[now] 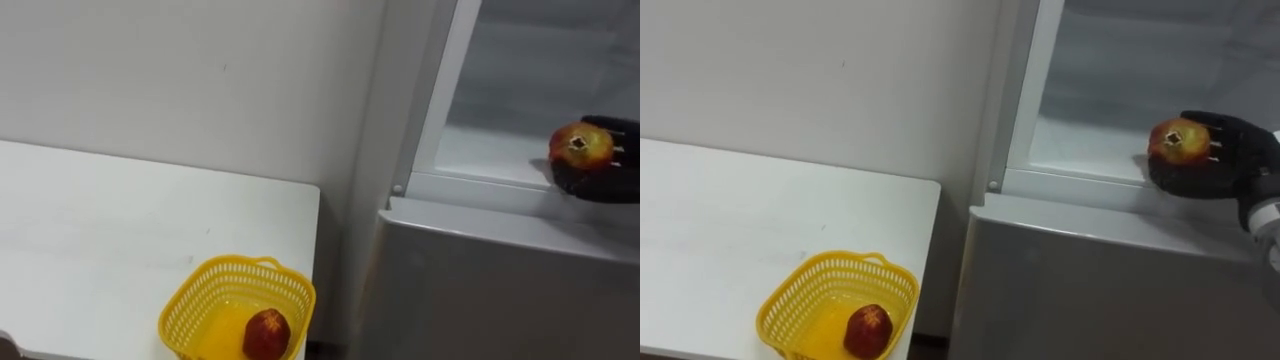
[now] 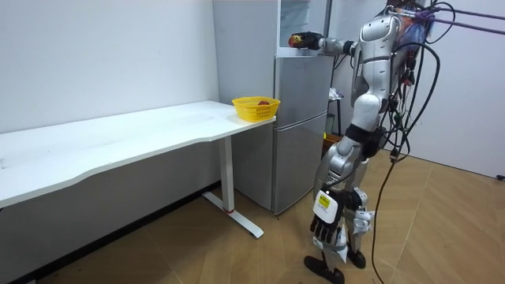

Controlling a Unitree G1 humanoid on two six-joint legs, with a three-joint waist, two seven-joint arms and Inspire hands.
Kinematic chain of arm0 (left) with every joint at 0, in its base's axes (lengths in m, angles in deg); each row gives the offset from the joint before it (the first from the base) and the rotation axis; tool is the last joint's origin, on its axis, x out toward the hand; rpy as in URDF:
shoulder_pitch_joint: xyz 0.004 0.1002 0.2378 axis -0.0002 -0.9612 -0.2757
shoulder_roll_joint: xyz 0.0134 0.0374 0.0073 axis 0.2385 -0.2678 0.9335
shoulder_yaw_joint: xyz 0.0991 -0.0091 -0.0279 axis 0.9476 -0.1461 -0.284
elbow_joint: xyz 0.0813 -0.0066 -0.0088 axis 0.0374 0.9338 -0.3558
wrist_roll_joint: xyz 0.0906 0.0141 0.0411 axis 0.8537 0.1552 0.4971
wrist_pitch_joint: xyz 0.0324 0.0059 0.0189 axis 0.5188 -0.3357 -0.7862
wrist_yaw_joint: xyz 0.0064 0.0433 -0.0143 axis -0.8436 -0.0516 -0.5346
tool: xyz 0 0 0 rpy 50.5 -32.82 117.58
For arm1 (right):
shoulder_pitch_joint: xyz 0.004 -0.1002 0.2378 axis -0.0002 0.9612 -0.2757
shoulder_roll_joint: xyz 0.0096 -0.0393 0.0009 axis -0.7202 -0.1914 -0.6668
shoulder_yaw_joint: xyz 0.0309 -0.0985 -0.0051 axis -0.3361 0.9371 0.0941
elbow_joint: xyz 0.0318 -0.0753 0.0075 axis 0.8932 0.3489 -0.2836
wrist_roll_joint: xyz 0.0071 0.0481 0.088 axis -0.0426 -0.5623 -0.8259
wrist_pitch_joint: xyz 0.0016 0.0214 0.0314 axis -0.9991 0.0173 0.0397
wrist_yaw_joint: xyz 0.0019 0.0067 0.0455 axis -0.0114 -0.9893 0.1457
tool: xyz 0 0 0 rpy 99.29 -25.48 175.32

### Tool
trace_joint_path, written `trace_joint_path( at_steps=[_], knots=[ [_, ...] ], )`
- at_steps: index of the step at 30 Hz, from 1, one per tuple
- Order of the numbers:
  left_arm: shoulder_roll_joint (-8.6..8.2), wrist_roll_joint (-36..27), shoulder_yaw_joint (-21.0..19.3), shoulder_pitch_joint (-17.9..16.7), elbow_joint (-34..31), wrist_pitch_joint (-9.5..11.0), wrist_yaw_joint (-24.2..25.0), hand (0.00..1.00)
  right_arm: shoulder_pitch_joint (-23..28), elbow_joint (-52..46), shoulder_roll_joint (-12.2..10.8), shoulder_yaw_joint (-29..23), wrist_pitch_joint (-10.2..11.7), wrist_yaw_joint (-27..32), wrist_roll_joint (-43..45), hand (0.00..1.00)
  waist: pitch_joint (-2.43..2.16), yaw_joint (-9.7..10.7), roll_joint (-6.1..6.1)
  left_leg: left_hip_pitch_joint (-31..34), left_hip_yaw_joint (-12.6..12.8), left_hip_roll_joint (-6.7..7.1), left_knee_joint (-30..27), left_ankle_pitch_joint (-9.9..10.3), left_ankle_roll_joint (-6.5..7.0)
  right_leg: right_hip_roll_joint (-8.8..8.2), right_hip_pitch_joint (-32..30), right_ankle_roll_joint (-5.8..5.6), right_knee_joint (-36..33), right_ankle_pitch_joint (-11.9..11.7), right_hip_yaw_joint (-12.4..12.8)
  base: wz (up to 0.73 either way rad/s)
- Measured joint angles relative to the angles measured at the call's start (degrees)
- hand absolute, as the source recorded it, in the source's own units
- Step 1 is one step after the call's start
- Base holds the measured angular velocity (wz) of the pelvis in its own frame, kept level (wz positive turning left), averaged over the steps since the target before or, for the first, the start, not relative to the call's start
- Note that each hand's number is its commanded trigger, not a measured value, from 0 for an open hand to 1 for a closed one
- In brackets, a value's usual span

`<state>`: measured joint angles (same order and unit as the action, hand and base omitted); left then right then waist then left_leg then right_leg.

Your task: Retrieve from the upper fridge

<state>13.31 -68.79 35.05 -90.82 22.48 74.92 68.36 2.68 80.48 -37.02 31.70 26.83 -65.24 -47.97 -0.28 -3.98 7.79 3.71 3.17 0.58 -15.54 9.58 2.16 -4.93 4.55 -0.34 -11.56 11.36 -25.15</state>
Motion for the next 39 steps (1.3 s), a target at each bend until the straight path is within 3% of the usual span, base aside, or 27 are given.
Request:
trace_joint_path(
  at_steps=[14,28,33,35,39],
  knots=[
    [0.00,-0.02,-0.02,0.78,-0.01,0.31,-0.31,0.00,-1.18,1.65,2.51,1.19,1.47,-1.23,-0.20,1.00,0.51,-0.99,0.64,-1.31,-0.03,-0.18,2.01,0.12,-0.66,0.73,1.40,0.08,0.78,0.25,-0.13,0.00],
    [0.00,-0.06,-2.16,0.61,0.47,0.42,0.08,0.00,-2.14,1.81,2.50,0.76,0.89,-0.49,-0.52,1.00,0.40,-1.09,0.79,-1.46,-0.19,-0.21,2.04,0.18,-0.79,0.84,1.68,0.06,0.94,0.25,-0.16,0.02],
    [-0.10,-0.06,-1.92,1.33,0.16,0.53,0.14,0.00,-1.69,-1.10,1.27,0.73,0.51,2.06,-1.09,1.00,0.82,-0.88,-0.14,-2.26,0.06,-0.22,2.10,0.21,-0.80,0.79,2.20,0.03,0.95,0.24,0.10,-0.02],
    [-0.12,-0.06,-1.92,1.54,-0.21,0.53,0.24,0.00,-0.95,-4.75,0.76,0.70,0.30,2.95,-1.36,1.00,0.78,-0.65,-0.67,-2.21,0.11,-0.25,2.30,0.23,-0.81,0.85,2.10,0.03,0.96,0.24,0.76,-0.08],
    [-0.19,-0.07,-2.08,1.63,-1.29,0.43,0.59,0.00,3.51,-13.93,0.06,0.59,0.17,4.87,-1.57,1.00,-0.36,0.73,-2.87,-2.32,1.03,-0.29,2.22,0.23,-0.79,0.69,2.10,0.02,0.95,0.24,1.23,-0.04]
  ],
)
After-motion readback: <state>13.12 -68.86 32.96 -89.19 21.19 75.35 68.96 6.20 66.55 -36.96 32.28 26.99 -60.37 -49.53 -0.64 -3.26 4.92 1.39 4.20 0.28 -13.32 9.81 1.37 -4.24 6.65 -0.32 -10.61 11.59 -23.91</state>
